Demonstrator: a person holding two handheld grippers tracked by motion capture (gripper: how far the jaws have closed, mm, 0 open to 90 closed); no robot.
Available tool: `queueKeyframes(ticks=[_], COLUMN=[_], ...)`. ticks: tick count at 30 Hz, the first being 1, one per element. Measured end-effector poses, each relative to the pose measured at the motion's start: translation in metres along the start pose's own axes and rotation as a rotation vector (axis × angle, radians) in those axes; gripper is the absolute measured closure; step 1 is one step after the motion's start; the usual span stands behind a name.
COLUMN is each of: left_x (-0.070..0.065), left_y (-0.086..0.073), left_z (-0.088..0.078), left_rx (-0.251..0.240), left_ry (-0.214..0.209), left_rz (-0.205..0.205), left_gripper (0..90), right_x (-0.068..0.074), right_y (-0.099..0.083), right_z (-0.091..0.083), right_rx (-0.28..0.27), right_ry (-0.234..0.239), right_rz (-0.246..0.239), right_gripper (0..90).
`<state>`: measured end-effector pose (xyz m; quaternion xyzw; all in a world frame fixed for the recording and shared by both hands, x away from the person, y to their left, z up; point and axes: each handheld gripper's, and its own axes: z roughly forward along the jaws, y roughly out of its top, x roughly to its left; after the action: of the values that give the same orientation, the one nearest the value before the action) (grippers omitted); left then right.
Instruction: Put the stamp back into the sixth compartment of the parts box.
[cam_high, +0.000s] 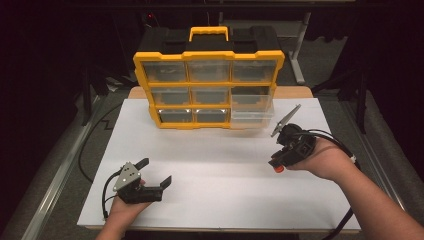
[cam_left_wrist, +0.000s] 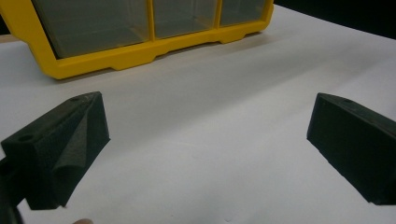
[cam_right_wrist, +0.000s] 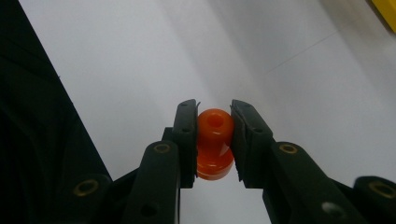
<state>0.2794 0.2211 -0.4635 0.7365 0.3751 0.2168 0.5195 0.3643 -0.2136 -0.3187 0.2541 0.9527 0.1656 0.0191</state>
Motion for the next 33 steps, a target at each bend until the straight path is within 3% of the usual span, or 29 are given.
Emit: queueKeyframes(ticks=[33], left_x=[0.000], left_y=[0.000], left_z=[-0.001], left_rx=[-0.006], left_ry=[-0.008], left_rz=[-0.007], left_gripper=[0.3], right_x=[-0.008], right_y=[0.035], right_z=[-0.046], right_rx=[-0.006], right_ry=[-0.005], right_rz=[0.008], right_gripper=[73.5])
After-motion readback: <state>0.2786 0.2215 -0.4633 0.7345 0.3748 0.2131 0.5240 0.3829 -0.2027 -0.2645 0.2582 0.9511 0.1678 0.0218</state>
